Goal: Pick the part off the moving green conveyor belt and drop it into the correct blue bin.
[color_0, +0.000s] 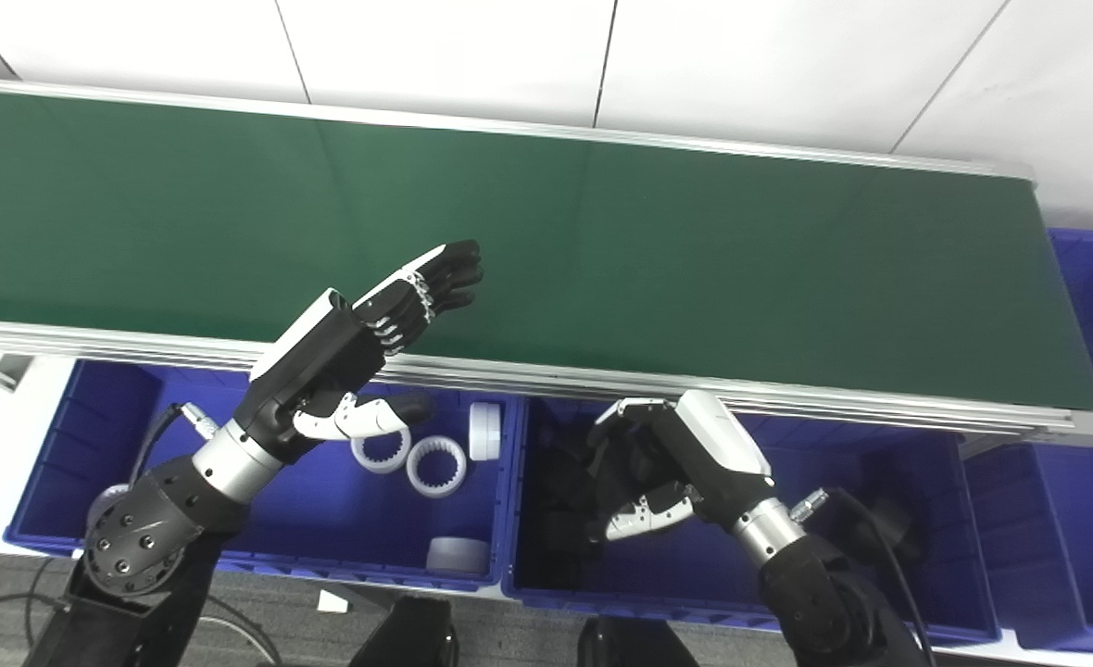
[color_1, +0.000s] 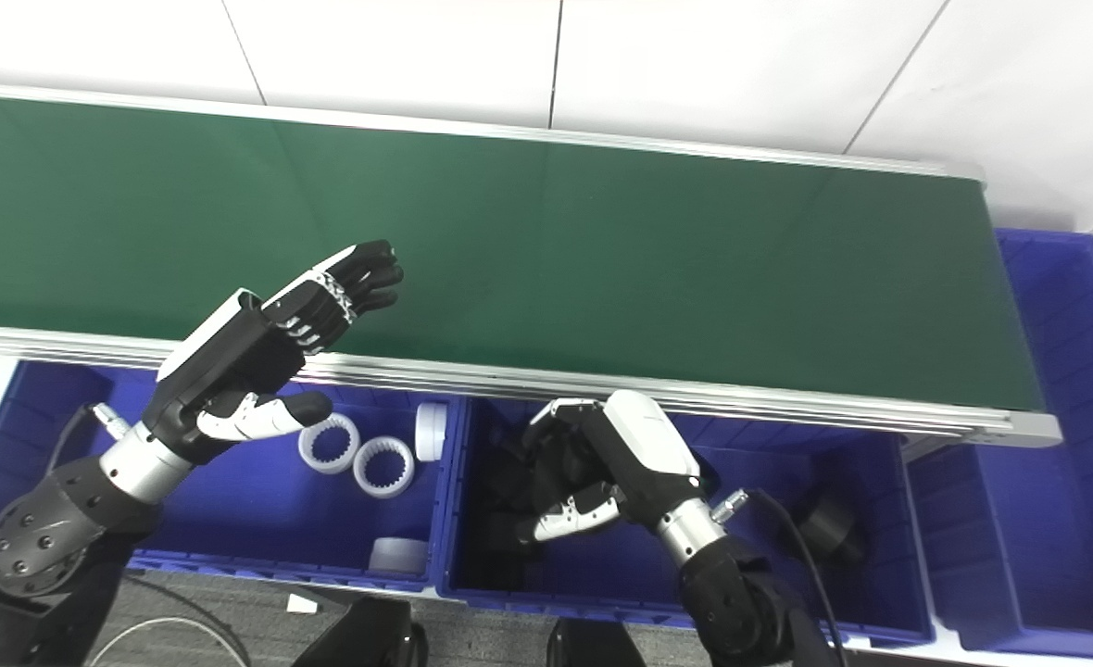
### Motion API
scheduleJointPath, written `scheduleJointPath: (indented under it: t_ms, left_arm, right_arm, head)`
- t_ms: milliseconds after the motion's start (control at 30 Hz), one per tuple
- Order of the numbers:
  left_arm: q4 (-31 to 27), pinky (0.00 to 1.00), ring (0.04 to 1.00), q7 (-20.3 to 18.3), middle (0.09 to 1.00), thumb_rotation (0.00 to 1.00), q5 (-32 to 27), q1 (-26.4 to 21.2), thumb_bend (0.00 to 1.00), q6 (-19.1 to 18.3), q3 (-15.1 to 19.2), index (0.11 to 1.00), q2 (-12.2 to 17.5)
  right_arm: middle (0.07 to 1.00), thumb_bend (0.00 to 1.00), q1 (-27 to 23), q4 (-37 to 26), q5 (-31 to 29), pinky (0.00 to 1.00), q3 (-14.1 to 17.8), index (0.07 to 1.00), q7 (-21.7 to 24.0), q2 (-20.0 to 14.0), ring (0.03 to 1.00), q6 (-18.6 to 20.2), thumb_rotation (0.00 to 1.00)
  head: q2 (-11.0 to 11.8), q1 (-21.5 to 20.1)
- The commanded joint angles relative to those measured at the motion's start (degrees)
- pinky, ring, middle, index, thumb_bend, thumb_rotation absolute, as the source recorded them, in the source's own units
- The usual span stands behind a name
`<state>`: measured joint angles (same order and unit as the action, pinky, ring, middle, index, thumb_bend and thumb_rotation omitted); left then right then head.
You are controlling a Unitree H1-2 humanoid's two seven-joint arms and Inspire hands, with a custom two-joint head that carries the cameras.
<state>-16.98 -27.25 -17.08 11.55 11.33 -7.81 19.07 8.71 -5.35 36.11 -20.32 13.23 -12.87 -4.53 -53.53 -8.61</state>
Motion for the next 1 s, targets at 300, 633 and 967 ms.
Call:
scheduleJointPath:
  t_ms: [300, 633, 967]
  left_arm:
    - [0.31, 0.93, 0.963, -0.1, 0.975, 0.5, 0.95, -0.02, 0.42, 1.87, 0.27, 0.947, 0.1]
    - [2.67, 0.93, 0.96, -0.9, 0.972, 0.49, 1.96, 0.56, 0.41, 3.38, -0.01, 0.95, 0.19]
    - [6.44, 0.92, 0.95, -1.83, 0.963, 0.5, 4.58, 3.09, 0.43, 8.87, -0.08, 0.949, 0.47]
  right_arm:
    - [0.801, 0.68, 0.49, -6.95, -2.49, 0.68, 0.04, 0.815, 2.24, -0.41, 0.771, 2.22, 0.58]
    - [0.786, 0.57, 4.34, -15.35, -8.17, 0.66, 2.55, 0.778, -0.56, 1.02, 0.745, -0.62, 0.72]
    - [0.944, 0.45, 10.08, -24.04, -17.04, 0.84, 2.77, 0.921, -2.81, 3.3, 0.906, -2.67, 0.92]
  head:
    - [0.82, -0.04]
    - [0.99, -0.64]
    - [1.81, -1.43]
